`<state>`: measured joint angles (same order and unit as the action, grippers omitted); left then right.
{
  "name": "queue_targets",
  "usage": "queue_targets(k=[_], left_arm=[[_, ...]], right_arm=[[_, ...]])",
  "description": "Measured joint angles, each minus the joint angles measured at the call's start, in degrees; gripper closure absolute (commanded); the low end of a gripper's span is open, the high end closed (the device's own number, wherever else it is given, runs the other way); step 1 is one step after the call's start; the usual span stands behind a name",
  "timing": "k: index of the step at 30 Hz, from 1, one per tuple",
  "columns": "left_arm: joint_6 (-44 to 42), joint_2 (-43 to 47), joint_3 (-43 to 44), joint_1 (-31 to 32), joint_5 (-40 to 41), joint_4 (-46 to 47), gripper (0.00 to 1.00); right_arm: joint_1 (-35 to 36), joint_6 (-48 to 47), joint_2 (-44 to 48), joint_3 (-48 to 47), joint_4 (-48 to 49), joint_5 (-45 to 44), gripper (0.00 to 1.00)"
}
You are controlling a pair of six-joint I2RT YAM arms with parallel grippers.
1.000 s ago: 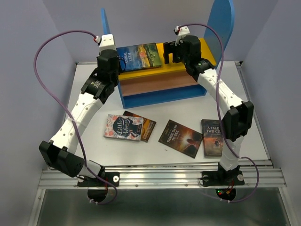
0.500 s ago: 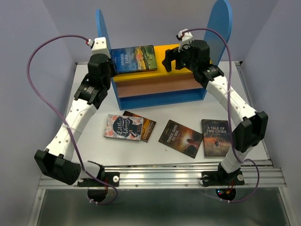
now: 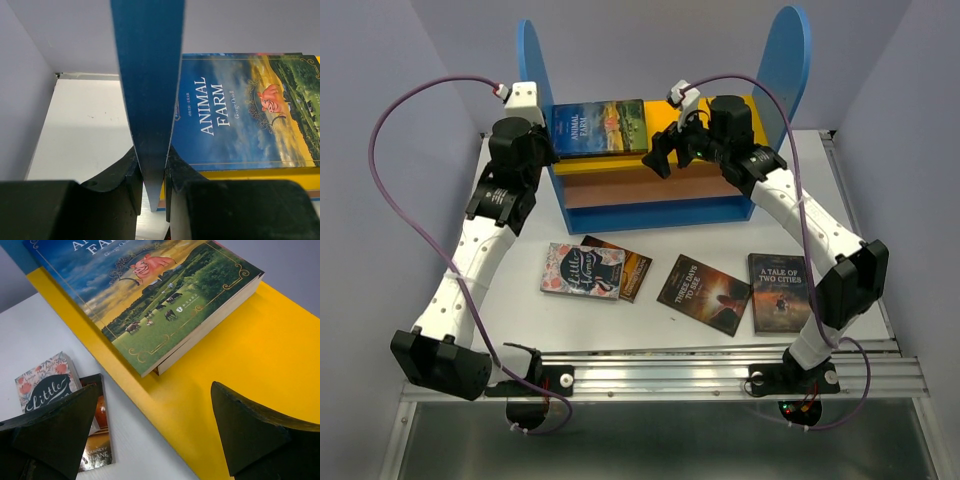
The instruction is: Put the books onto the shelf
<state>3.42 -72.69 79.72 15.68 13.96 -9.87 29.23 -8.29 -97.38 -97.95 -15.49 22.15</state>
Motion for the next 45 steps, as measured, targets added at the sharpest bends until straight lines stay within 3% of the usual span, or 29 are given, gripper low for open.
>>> queue_targets(k=[13, 29, 30, 31, 33, 34, 35, 39, 45], left_arm=[[-2.5, 0.4, -0.5, -2.9, -5.1, 0.5, 1.00], [-2.6, 0.5, -0.7, -3.1, -5.6, 0.6, 0.99], [-2.6, 0.5, -0.7, -3.0, -5.6, 0.6, 0.88], [-2.6, 0.5, -0.7, -3.0, -5.6, 0.6, 0.58], [-2.0, 0.7, -0.7, -3.1, -5.5, 0.4, 0.40], [-0.5, 0.9, -0.7, -3.2, -5.9, 0.2, 0.15], [-1.0, 1.3, -0.7, -3.5, -6.1, -0.2, 0.03], [2.2, 4.2, -0.7, -4.1, -6.5, -1.0, 0.01], [10.4, 11.9, -3.3, -4.2, -9.1, -2.3, 0.01]], right_arm=[[0.1, 2.8, -7.9, -5.7, 0.7, -0.4, 0.05], [1.3, 4.2, -10.0, -8.5, 2.8, 2.4, 0.06], [1.5, 4.2, -10.2, -8.5, 2.9, 2.4, 0.06], [1.6, 4.2, -10.3, -8.5, 3.0, 2.2, 0.06], [2.1, 4.2, -10.5, -8.5, 3.1, 1.7, 0.06], [2.4, 4.1, -10.6, -8.5, 3.1, 1.1, 0.05], [2.5, 4.1, -10.6, -8.5, 3.1, 0.5, 0.04], [2.8, 4.1, -9.8, -7.5, 3.2, -3.0, 0.00], [2.8, 4.8, 0.8, 2.6, 3.0, -10.0, 0.00]])
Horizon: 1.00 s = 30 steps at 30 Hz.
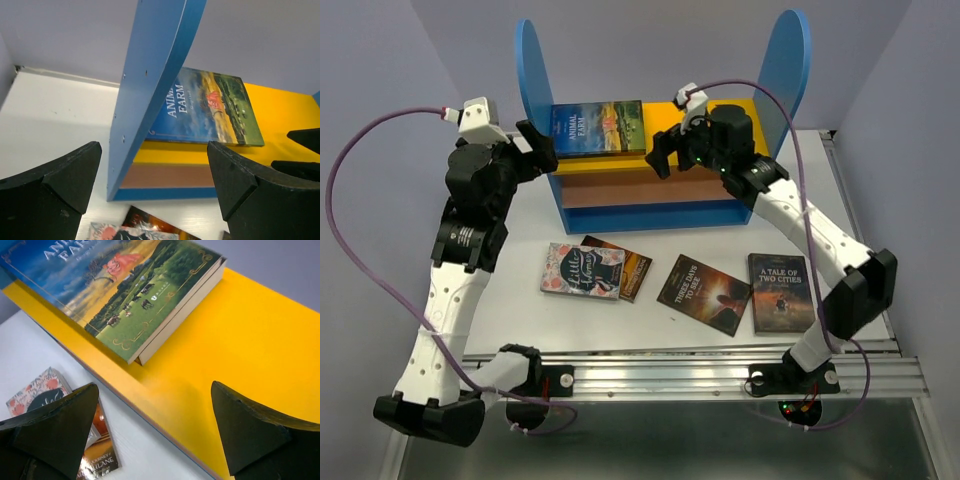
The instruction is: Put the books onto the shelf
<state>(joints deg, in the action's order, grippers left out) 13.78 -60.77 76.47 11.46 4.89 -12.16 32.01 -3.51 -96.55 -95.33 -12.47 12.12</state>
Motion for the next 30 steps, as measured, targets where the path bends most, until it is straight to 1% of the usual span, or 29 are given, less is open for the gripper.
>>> queue_targets(k=[2, 3, 4, 6, 8, 10, 12, 14, 16, 20, 24, 28, 30], left_arm=[[3.9, 2.8, -2.1, 0.0, -0.6, -0.7, 0.01], [5.7, 4.1, -3.8, 0.0, -0.9, -0.6, 0.01], [9.0, 6.8, -7.9, 0.0, -1.4, 0.1, 0.01], [12.8, 11.1, -14.8, 0.0, -2.6, 0.2, 0.01], [17.4, 16.7, -24.9, 0.0, -4.8, -0.9, 0.01], [21.1, 20.1, -32.0, 0.1, -6.2, -3.3, 0.01], [25.0, 22.9, -37.5, 0.1, -7.2, -6.6, 0.01], [28.5, 25.7, -41.8, 0.1, -8.1, -7.9, 0.01], [32.7, 29.3, -46.3, 0.1, -9.0, -8.5, 0.01], [40.0, 32.7, -53.1, 0.1, -10.4, -7.5, 0.01], [45.7, 31.0, -56.1, 0.1, -10.3, -7.5, 0.01], [49.9, 28.5, -57.5, 0.4, -9.7, -6.5, 0.01], [51.9, 26.9, -59.1, 0.5, -9.3, -5.9, 0.01]], right_arm=[[0.0, 0.8, 4.2, 3.4, 0.4, -1.4, 0.00], [0.0, 1.4, 7.9, 6.5, 0.9, -1.8, 0.00], [0.3, 1.7, 10.4, 8.7, 1.1, -2.3, 0.00], [2.1, 1.8, 17.1, 15.4, 2.4, -4.3, 0.00], [6.6, 1.3, 21.7, 21.0, 3.7, -7.2, 0.00], [12.4, 0.9, 24.6, 26.5, 4.0, -7.8, 0.00], [17.2, 0.8, 24.8, 30.5, 4.0, -6.7, 0.00], [20.1, 1.4, 23.0, 33.7, 4.0, -5.8, 0.00], [21.2, 2.0, 19.9, 35.6, 4.2, -5.2, 0.00], [21.6, 4.6, 9.7, 36.2, 8.3, -6.1, 0.00], [21.6, 5.4, -2.3, 32.3, 11.5, -9.9, 0.00], [21.6, 5.5, -10.0, 27.3, 13.4, -13.1, 0.00], [21.6, 5.5, -11.1, 26.0, 14.2, -13.4, 0.00]])
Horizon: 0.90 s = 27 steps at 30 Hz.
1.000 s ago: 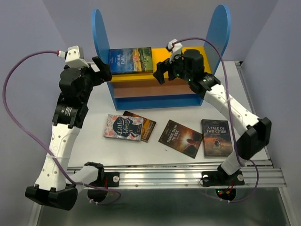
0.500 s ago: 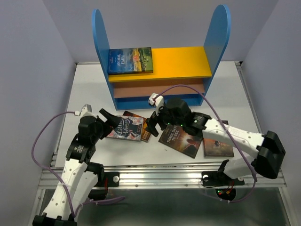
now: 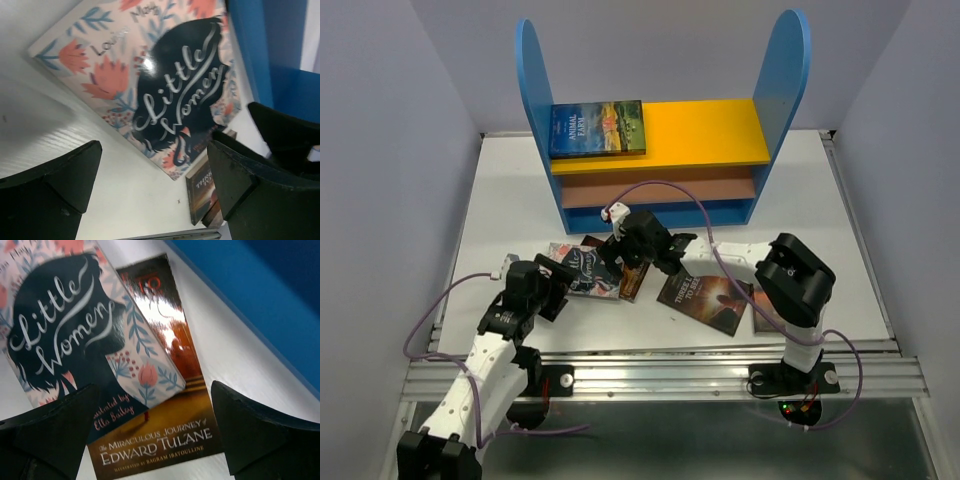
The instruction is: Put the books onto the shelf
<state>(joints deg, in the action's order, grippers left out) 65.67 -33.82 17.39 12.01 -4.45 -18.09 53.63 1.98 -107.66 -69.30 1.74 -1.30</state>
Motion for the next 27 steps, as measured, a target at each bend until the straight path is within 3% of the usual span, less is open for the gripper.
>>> queue_targets(k=[12, 20, 27], left_arm=[[3.3, -11.5, -0.4, 0.3, 3.5, 3.7, 0.01], [7.7, -12.6, -0.3, 0.3, 6.1, 6.2, 0.01], [9.3, -11.8, -3.4, 0.3, 6.4, 12.6, 0.01]], right_arm=[[0.0, 1.8, -6.1, -6.2, 5.2, 2.4, 0.02], [0.0, 6.1, -7.9, -6.2, 5.0, 7.2, 0.15], [-0.7, 10.0, -7.8, -3.9, 5.7, 13.1, 0.32]])
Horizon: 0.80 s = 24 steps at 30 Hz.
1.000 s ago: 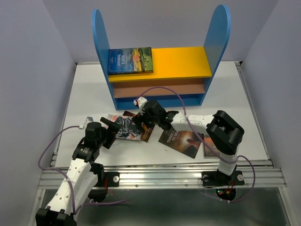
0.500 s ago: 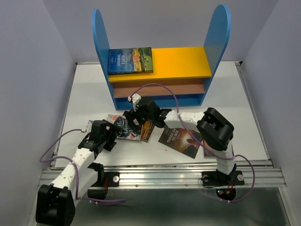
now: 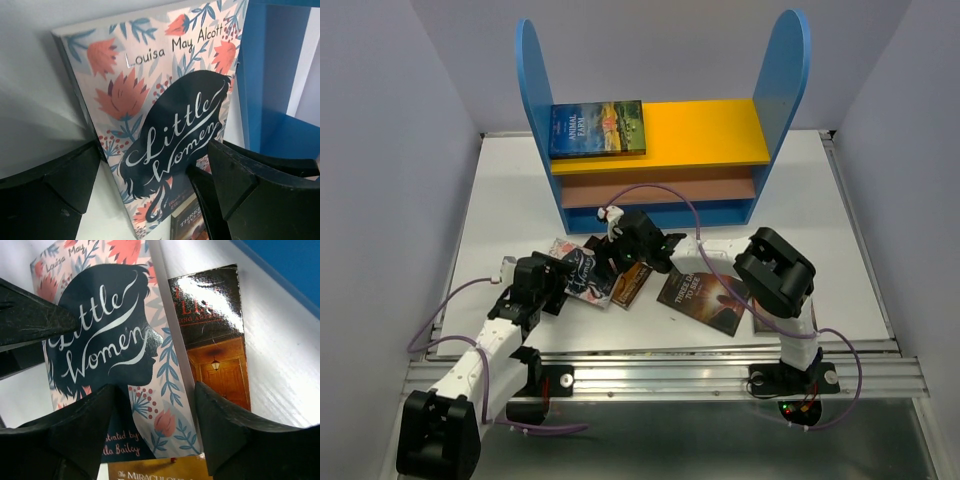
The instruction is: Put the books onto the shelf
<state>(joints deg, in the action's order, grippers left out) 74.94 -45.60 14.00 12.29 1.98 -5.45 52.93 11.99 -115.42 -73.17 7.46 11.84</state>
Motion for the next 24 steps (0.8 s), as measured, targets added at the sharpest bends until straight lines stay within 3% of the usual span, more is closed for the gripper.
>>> queue_targets(k=[6, 9, 11, 16, 17, 18, 19, 20, 24], left_arm=[[0.0, -0.8, -2.4, 0.0, -1.5, 6.9, 0.01], [0.0, -0.7, -4.2, 0.0, -2.7, 11.0, 0.01], [0.0, -0.3, -5.2, 0.0, -3.6, 13.2, 0.05], [-0.4, 3.5, -7.6, 0.3, -4.7, 13.5, 0.53], [-0.5, 5.1, -8.1, 0.4, -4.7, 12.8, 0.70], [-0.5, 6.5, -8.4, 0.5, -4.7, 12.1, 0.77], [-0.3, 7.9, -8.5, 0.5, -4.9, 11.6, 0.91], [-0.4, 8.8, -8.3, 0.5, -4.8, 11.2, 0.98], [-0.1, 11.3, -8.2, 0.7, -4.5, 7.8, 1.00]], right_arm=[[-0.6, 4.0, 0.0, 0.2, -0.7, 3.4, 0.34], [-0.6, 5.6, 0.0, 0.2, -0.9, 3.9, 0.40], [-0.7, 6.8, 0.0, 0.2, -1.1, 4.4, 0.40], [-0.8, 8.2, 0.0, 0.2, -1.4, 5.5, 0.41], [-0.9, 8.4, 0.0, 0.2, -1.5, 5.6, 0.41], [-0.9, 8.6, 0.0, 0.2, -1.5, 5.6, 0.41], [-0.9, 8.7, 0.0, 0.2, -1.5, 5.7, 0.41], [-0.9, 8.9, 0.0, 0.2, -1.6, 5.8, 0.41], [-0.8, 9.4, 0.0, 0.2, -1.8, 6.5, 0.41]])
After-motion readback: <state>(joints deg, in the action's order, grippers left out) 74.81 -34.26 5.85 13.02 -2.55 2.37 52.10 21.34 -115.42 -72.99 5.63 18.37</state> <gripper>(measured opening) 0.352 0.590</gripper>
